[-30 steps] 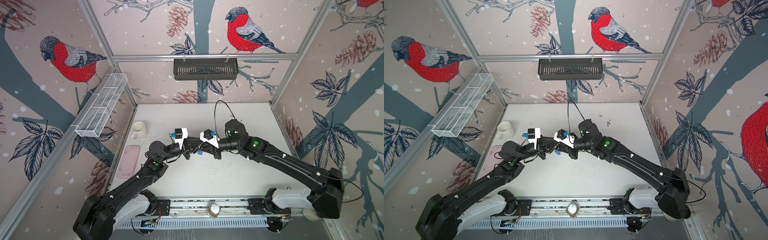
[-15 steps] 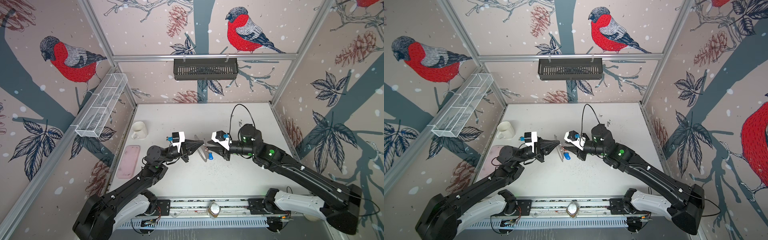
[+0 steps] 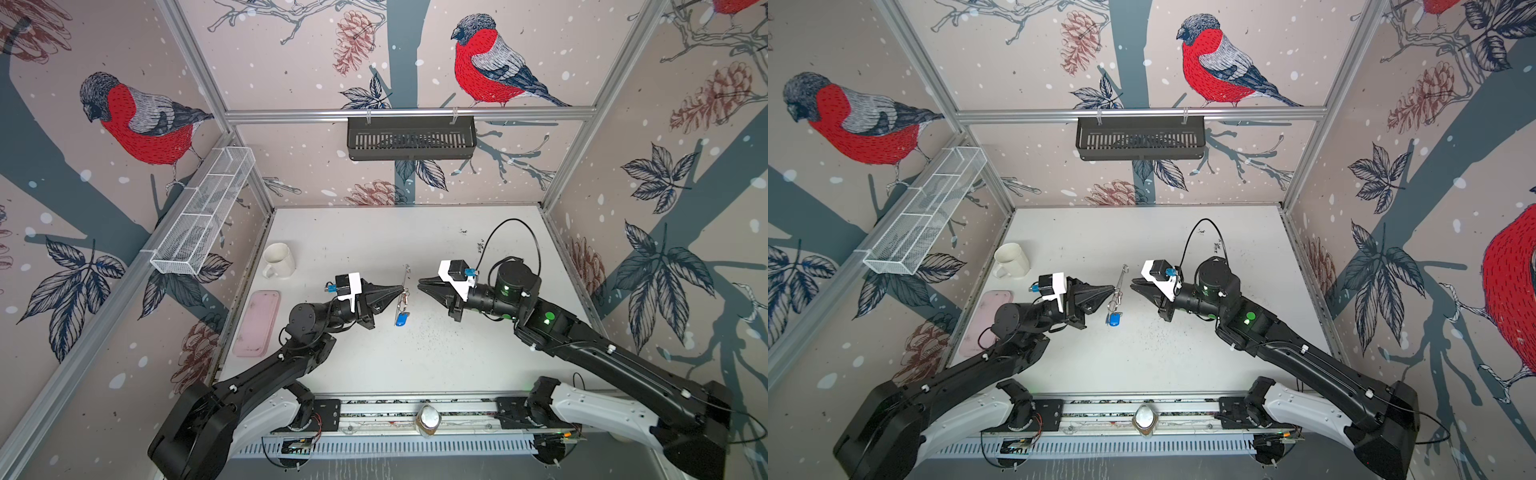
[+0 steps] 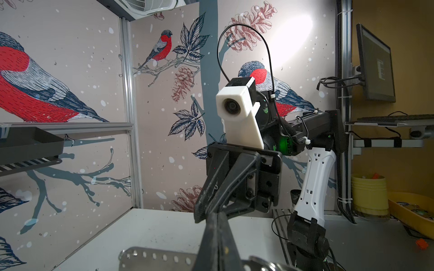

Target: Put the keys on the keyring

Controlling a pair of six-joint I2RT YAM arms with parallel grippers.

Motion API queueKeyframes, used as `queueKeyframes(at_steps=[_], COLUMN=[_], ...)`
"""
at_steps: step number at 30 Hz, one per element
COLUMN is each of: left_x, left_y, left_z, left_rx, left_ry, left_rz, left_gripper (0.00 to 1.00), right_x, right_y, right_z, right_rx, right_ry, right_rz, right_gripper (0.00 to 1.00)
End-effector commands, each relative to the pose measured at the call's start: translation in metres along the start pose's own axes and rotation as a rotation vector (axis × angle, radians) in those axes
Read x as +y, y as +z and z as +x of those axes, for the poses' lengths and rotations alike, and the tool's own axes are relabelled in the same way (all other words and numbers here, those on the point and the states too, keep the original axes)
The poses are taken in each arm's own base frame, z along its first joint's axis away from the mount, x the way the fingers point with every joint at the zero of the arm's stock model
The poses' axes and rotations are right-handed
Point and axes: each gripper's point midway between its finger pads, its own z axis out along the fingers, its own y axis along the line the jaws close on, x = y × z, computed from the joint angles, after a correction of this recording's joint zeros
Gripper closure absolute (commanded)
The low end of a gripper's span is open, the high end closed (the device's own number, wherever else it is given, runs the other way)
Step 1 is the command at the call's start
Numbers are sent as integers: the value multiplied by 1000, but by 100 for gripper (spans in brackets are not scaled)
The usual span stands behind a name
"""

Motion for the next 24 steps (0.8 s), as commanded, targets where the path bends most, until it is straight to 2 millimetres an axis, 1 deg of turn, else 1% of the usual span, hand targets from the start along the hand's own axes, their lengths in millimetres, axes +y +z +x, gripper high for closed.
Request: queueKeyframes(at_steps=[1,9,14,24], left_x=[-7,-7,-7,-13], left_y=[-2,-3,-1,-3], left_z=[-18,-18,-18,-23], left_rx=[-78,-98,-98,-106], left_ry=[75,94,91,100], left_rz=[25,25,34,52], left_gripper=[100,100,100,100], right_x=[11,31,33,27], right_y=[1,3,6,13], right_z=[-18,-13,-13,-15], right_rx=[-79,-97,-101,-95], right_ry=[2,13,18,15], right_rz=[-67,-169,-177,-160], right_gripper=[85,84,83,83])
